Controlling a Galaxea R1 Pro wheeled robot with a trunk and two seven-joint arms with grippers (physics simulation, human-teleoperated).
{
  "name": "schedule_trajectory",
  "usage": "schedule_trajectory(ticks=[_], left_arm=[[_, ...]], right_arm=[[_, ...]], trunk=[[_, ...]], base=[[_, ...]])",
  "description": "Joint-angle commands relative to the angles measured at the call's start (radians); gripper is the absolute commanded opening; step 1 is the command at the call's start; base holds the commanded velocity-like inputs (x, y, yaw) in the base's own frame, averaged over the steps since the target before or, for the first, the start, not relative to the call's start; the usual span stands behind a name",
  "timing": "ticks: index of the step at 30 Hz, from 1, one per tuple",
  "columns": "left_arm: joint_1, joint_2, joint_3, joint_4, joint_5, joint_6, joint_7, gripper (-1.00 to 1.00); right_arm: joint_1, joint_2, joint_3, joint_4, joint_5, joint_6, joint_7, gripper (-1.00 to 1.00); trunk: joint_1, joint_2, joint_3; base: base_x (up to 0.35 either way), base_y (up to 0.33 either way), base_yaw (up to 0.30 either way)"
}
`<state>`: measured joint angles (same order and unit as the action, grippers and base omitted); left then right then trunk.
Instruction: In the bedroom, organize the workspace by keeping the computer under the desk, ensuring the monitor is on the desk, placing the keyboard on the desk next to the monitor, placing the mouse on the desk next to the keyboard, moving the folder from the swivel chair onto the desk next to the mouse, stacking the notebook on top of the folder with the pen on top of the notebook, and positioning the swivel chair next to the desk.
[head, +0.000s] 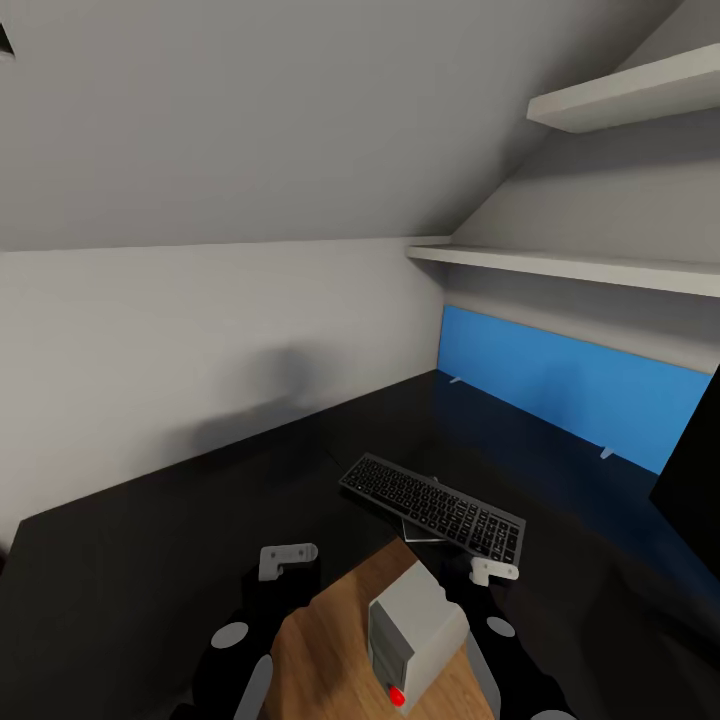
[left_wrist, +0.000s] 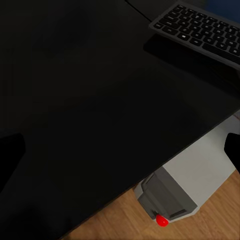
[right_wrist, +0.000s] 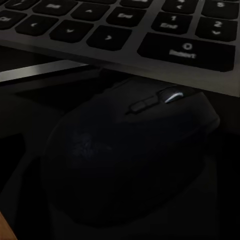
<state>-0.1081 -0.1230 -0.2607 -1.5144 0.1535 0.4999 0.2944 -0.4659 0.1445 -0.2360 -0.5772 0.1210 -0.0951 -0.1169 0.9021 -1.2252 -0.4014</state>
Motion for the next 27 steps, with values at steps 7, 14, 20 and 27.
schedule_trajectory(ticks=[7, 14, 20, 27], left_arm=[[-0.001, 0.000, -0.002, -0.001, 0.011, 0.003, 0.009, 1.00], [-0.001, 0.000, -0.002, -0.001, 0.011, 0.003, 0.009, 1.00], [-0.001, 0.000, -0.002, -0.001, 0.011, 0.003, 0.009, 1.00], [-0.001, 0.000, -0.002, -0.001, 0.011, 0.003, 0.009, 1.00]], right_arm=[[0.000, 0.001, -0.008, 0.007, -0.001, 0.001, 0.003, 1.00], [0.000, 0.001, -0.008, 0.007, -0.001, 0.001, 0.003, 1.00], [0.000, 0.001, -0.008, 0.007, -0.001, 0.001, 0.003, 1.00], [0.000, 0.001, -0.008, 0.007, -0.001, 0.001, 0.003, 1.00]], trunk=[[0.000, -0.001, -0.001], [0.000, -0.001, -0.001], [0.000, -0.001, -0.001], [0.000, -0.001, -0.001]], base=[[0.000, 0.000, 0.000], [0.000, 0.000, 0.000], [0.000, 0.000, 0.000], [0.000, 0.000, 0.000]])
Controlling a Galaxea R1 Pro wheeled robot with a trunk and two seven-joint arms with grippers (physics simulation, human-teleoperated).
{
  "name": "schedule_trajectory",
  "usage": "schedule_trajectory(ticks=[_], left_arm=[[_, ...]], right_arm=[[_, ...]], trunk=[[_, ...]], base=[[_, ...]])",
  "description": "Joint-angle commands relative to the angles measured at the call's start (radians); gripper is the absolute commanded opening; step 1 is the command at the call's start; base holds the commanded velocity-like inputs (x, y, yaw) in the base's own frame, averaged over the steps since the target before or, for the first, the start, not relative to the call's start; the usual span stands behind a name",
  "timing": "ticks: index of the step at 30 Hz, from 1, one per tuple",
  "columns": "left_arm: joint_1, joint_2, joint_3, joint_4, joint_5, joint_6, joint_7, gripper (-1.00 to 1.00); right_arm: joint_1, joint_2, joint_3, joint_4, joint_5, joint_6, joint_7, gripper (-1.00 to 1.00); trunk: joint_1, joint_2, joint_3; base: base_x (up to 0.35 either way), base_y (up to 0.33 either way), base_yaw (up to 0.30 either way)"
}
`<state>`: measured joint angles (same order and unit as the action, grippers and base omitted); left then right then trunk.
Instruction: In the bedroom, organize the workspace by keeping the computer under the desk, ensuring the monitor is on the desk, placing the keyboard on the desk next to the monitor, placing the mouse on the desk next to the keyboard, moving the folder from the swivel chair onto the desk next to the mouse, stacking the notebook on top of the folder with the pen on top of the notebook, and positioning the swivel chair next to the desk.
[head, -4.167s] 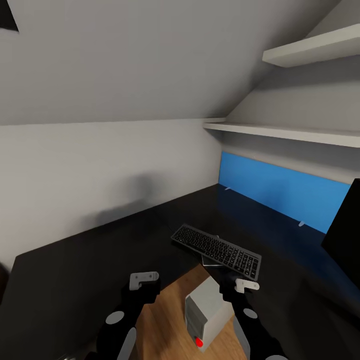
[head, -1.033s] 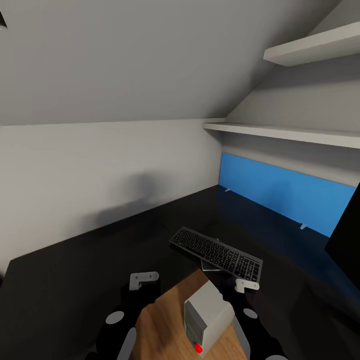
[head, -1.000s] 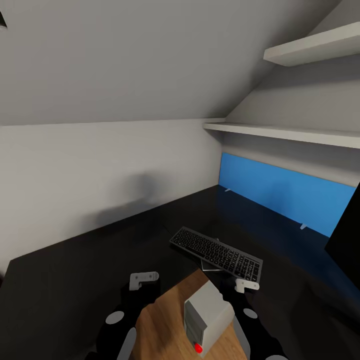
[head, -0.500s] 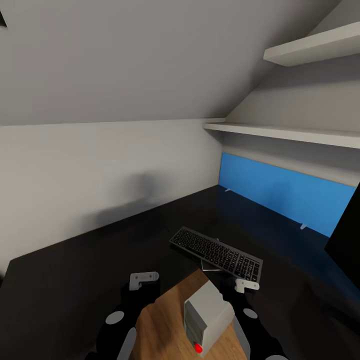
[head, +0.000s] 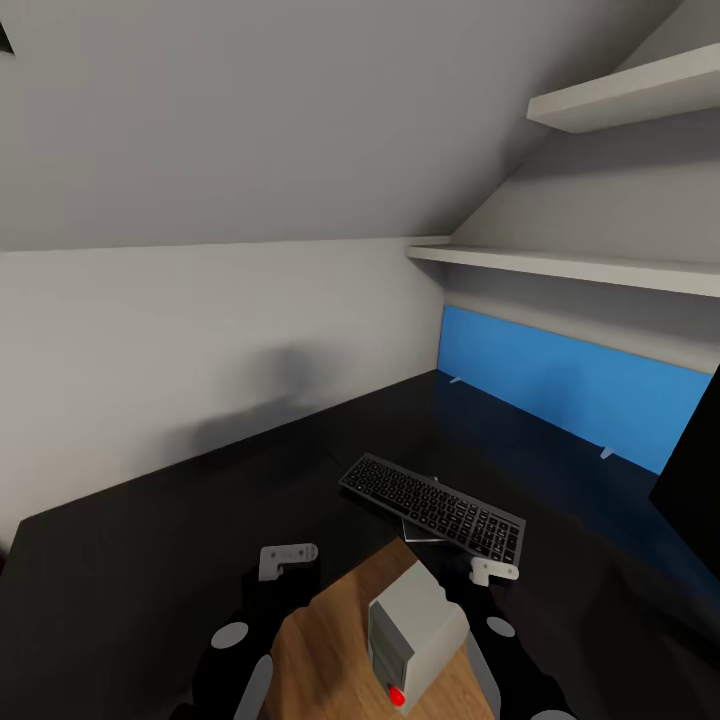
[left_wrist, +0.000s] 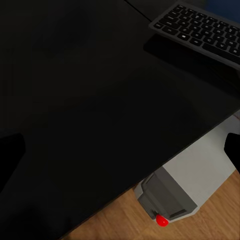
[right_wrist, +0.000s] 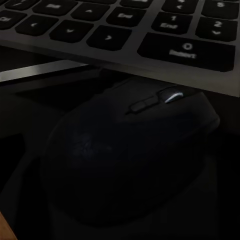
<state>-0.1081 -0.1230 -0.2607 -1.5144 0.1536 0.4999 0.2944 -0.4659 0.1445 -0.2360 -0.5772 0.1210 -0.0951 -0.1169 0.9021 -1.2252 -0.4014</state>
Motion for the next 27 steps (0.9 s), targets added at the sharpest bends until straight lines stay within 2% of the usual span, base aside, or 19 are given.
schedule_trajectory(ticks=[1, 27], left_arm=[[-0.001, 0.000, -0.002, -0.001, 0.011, 0.003, 0.009, 1.00], [-0.001, 0.000, -0.002, -0.001, 0.011, 0.003, 0.009, 1.00]], right_arm=[[0.000, 0.001, -0.008, 0.007, -0.001, 0.001, 0.003, 1.00], [0.000, 0.001, -0.007, 0.007, -0.001, 0.001, 0.002, 1.00]], trunk=[[0.000, -0.001, -0.001], [0.000, -0.001, -0.001]], base=[[0.000, 0.000, 0.000], [0.000, 0.000, 0.000]])
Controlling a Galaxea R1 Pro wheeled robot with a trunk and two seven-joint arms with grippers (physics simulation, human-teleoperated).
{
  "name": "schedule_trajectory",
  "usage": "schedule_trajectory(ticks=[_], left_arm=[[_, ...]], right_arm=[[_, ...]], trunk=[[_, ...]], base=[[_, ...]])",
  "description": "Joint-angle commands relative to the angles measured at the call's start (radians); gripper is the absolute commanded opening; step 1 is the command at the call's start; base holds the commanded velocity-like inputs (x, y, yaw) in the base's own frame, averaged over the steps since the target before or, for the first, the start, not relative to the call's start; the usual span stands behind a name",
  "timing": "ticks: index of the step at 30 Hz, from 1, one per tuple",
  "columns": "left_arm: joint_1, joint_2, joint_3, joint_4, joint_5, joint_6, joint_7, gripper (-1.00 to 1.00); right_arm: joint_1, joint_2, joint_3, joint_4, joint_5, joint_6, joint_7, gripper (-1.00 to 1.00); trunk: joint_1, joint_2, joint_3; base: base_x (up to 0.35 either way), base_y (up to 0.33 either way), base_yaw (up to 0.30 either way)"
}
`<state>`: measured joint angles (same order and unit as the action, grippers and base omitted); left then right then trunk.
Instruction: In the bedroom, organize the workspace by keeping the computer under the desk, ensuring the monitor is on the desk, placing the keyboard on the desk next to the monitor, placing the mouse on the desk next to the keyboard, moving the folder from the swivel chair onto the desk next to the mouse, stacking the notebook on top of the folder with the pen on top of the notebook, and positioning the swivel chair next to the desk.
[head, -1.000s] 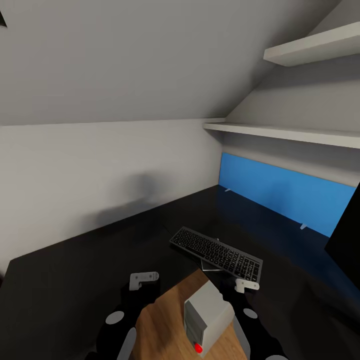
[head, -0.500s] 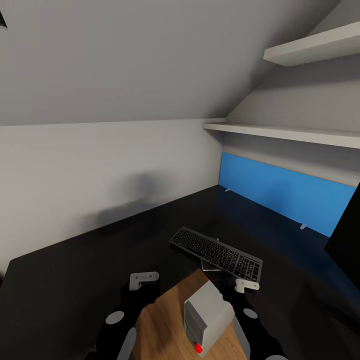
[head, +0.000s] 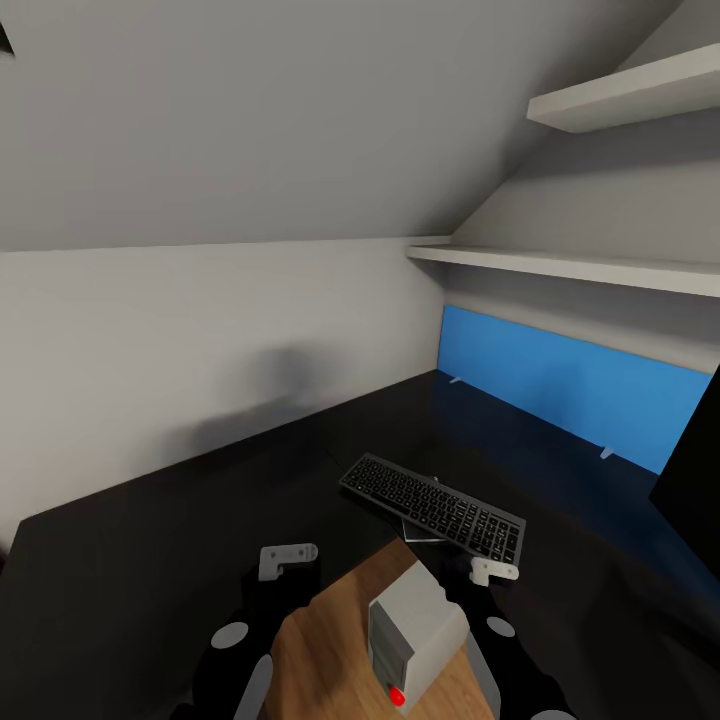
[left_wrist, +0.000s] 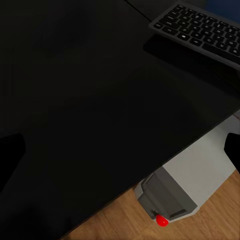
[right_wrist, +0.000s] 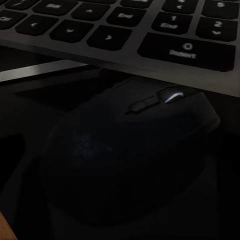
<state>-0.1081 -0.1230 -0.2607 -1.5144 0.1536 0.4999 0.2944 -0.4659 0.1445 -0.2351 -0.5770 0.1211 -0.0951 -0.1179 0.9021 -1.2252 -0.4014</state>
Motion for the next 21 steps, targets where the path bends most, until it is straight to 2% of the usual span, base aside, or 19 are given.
schedule_trajectory(ticks=[1, 21], left_arm=[[-0.001, 0.000, -0.002, -0.001, 0.011, 0.003, 0.009, 1.00], [-0.001, 0.000, -0.002, -0.001, 0.011, 0.003, 0.009, 1.00]], right_arm=[[0.000, 0.001, -0.008, 0.006, -0.001, 0.002, 0.003, 1.00], [0.000, 0.002, -0.007, 0.005, -0.001, 0.002, 0.003, 1.00]], trunk=[[0.000, -0.001, -0.001], [0.000, -0.001, -0.001]], base=[[0.000, 0.000, 0.000], [0.000, 0.000, 0.000]])
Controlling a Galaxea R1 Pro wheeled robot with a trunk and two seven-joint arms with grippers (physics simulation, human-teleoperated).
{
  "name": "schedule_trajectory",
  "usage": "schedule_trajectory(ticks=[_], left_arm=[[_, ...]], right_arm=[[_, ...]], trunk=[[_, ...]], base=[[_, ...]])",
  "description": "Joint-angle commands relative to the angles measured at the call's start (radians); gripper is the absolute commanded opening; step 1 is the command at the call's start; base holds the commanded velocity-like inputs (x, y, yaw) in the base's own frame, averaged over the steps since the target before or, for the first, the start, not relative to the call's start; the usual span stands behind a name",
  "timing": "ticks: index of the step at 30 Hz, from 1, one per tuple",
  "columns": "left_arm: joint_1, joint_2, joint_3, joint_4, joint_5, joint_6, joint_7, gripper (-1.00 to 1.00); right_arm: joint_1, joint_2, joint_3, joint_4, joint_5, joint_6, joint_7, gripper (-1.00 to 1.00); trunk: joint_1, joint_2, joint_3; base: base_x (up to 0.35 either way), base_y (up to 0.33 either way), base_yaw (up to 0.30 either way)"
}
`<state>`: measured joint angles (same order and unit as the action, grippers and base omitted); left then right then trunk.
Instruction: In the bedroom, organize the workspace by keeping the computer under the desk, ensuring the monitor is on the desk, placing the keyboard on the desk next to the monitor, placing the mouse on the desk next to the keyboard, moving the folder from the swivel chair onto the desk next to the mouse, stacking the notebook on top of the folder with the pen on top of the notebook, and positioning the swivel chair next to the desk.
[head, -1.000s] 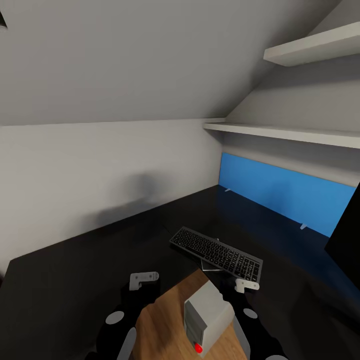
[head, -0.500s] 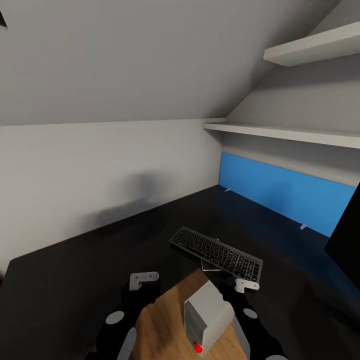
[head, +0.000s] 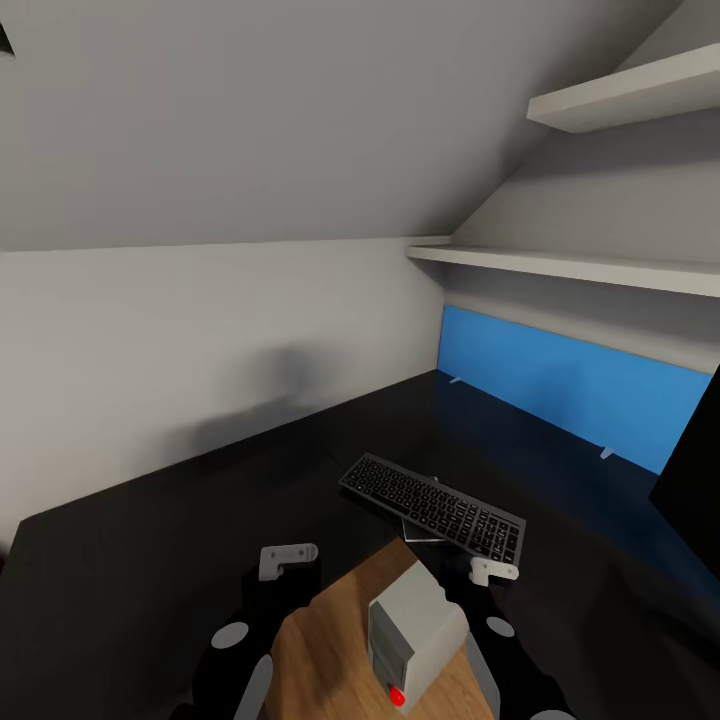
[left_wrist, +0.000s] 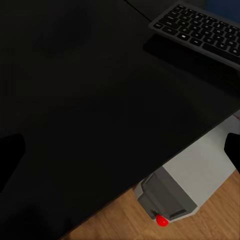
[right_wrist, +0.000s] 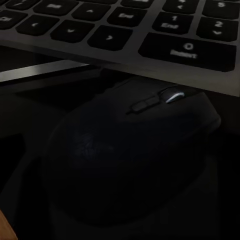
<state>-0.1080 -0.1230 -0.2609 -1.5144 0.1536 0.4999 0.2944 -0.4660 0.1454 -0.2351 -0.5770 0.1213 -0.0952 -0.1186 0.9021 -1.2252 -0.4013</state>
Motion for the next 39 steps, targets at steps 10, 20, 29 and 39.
schedule_trajectory(ticks=[10, 20, 29, 39], left_arm=[[-0.001, 0.000, -0.002, -0.001, 0.011, 0.003, 0.009, 1.00], [-0.001, 0.000, -0.002, -0.001, 0.010, 0.003, 0.009, 1.00], [-0.001, 0.000, -0.002, -0.001, 0.009, 0.003, 0.009, 1.00], [-0.001, 0.000, -0.001, -0.001, 0.010, 0.003, 0.009, 1.00]], right_arm=[[0.000, 0.000, -0.007, 0.005, -0.002, 0.002, 0.005, 1.00], [0.000, 0.001, -0.007, 0.005, -0.002, 0.002, 0.004, -1.00], [0.000, 0.001, -0.007, 0.005, -0.002, 0.000, 0.005, -1.00], [0.000, 0.001, -0.007, 0.005, -0.002, 0.000, 0.005, -1.00]], trunk=[[0.000, -0.001, -0.001], [0.000, -0.001, -0.001], [0.000, -0.001, -0.001], [0.000, -0.001, -0.001]], base=[[0.000, 0.000, 0.000], [0.000, 0.000, 0.000], [0.000, 0.000, 0.000], [0.000, 0.000, 0.000]])
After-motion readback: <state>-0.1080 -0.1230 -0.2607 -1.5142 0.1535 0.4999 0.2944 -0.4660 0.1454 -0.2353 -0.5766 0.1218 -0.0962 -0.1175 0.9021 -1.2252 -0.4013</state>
